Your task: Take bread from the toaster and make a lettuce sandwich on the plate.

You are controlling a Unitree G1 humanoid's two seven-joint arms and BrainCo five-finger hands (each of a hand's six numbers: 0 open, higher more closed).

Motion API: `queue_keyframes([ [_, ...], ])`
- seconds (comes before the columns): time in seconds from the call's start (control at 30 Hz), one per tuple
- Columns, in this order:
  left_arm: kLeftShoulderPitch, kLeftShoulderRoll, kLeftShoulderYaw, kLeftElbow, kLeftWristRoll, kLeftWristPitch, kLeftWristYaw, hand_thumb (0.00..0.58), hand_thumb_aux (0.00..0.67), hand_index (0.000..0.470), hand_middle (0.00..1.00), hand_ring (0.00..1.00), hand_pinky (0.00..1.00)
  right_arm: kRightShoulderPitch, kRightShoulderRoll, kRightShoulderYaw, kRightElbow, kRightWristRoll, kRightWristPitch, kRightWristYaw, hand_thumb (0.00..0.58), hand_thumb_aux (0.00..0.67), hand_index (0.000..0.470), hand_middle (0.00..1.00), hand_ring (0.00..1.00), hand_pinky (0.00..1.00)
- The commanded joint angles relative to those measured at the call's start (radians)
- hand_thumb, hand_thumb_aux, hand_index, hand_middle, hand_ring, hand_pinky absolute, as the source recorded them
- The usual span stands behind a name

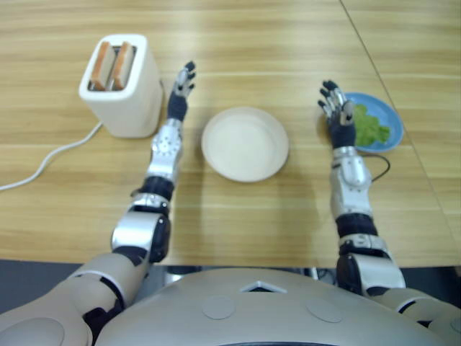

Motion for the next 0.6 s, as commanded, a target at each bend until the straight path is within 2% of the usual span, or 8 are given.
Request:
queue_keyframes([
  [0.03,0.007,0.010,-0.006,0.010,0.011,0.011,0.003,0.000,0.000,0.000,0.00,0.00,0.00,0.008,0.005,0.003,0.008,-0.009,0.005,-0.007,0.000,0.000,0.000,0.00,0.00,0.00],
  [0.6,0.004,0.010,-0.010,0.020,0.019,0.011,0.005,0.000,0.000,0.000,0.00,0.00,0.00,0.005,0.004,-0.007,0.016,0.001,-0.012,-0.013,0.000,0.000,0.000,0.00,0.00,0.00],
])
